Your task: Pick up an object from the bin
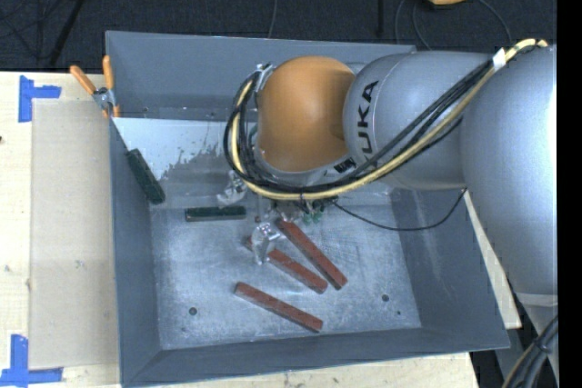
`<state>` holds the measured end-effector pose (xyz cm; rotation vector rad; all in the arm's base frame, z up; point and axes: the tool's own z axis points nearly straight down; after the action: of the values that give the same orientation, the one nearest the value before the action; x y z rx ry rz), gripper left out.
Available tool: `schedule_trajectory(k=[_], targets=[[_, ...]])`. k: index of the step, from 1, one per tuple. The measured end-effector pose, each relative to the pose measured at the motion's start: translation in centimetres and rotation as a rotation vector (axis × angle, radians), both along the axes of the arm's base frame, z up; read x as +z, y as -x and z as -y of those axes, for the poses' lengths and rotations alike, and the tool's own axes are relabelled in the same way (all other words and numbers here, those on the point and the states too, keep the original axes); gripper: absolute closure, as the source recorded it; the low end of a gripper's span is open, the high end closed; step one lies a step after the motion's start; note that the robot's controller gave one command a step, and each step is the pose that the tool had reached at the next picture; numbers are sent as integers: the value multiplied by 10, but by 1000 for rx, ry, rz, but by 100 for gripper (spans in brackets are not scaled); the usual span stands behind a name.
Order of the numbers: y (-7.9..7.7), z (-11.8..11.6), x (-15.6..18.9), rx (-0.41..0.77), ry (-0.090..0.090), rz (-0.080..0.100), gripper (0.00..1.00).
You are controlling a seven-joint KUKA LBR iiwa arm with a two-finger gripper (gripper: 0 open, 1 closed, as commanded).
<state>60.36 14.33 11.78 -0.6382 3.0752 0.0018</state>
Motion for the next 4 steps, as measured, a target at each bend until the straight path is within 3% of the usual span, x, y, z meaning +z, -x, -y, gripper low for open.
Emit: schedule_trajectory(k=[1, 2, 3, 4], targets=[[-23, 12, -25, -62, -7, 14, 100], [-21, 15, -28, -63, -2, 9, 0], [-19, 15, -31, -66, 0, 1, 100], [-19, 15, -31, -66, 0, 1, 0]])
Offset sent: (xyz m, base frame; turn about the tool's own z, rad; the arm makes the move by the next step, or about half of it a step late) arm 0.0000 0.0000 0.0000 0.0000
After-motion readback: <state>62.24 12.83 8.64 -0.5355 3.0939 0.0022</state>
